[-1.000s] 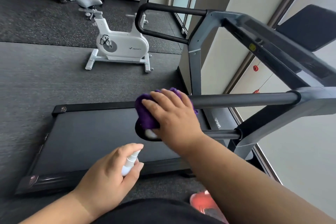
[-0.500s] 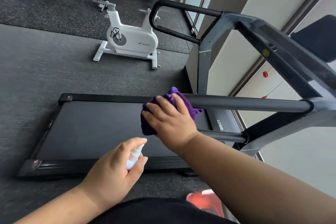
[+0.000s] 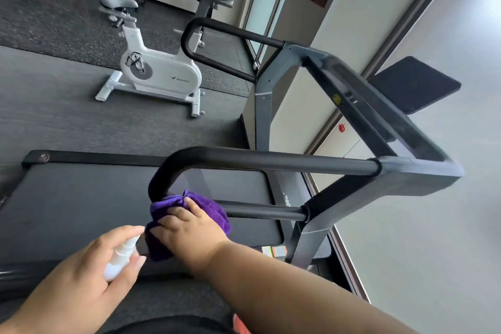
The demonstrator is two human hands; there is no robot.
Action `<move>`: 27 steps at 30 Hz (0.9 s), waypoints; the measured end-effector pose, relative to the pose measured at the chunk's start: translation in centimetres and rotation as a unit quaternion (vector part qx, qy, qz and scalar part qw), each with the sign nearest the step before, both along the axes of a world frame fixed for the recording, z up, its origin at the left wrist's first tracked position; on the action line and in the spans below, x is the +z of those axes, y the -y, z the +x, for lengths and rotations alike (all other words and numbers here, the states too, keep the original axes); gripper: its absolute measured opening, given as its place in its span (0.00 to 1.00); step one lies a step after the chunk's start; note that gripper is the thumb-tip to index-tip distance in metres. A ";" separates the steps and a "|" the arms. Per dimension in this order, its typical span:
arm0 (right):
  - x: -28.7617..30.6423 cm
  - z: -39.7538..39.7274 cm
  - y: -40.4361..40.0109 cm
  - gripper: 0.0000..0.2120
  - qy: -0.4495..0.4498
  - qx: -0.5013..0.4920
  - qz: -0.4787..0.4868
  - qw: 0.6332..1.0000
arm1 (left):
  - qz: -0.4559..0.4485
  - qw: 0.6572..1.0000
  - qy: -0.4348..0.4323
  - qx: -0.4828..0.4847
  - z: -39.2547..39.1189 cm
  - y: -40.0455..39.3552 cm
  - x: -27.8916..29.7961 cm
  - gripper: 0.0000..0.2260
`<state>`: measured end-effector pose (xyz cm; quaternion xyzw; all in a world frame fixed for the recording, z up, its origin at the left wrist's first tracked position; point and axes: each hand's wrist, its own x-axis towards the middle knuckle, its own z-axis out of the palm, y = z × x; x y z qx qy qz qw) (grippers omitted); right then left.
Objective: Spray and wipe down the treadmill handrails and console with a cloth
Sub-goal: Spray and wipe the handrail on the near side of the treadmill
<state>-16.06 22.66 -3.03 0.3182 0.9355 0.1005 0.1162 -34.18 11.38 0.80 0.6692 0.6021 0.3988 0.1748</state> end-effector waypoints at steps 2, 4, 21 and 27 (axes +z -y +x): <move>0.3 1.4 0.3 0.26 -0.083 -0.053 -0.056 0.994 | -0.017 1.000 -0.003 0.026 0.9 0.5 0.6 0.21; 1.3 2.6 0.9 0.27 -0.183 -0.109 -0.117 0.970 | -0.029 0.998 0.002 0.053 2.4 0.9 1.0 0.23; 6.8 9.9 7.6 0.09 -0.566 -0.173 -0.519 0.617 | -0.184 0.959 0.139 0.167 14.6 3.4 3.7 0.18; 3.3 9.9 5.7 0.39 -0.421 -0.158 -0.753 0.480 | -0.154 0.953 0.217 0.146 12.2 6.1 5.4 0.20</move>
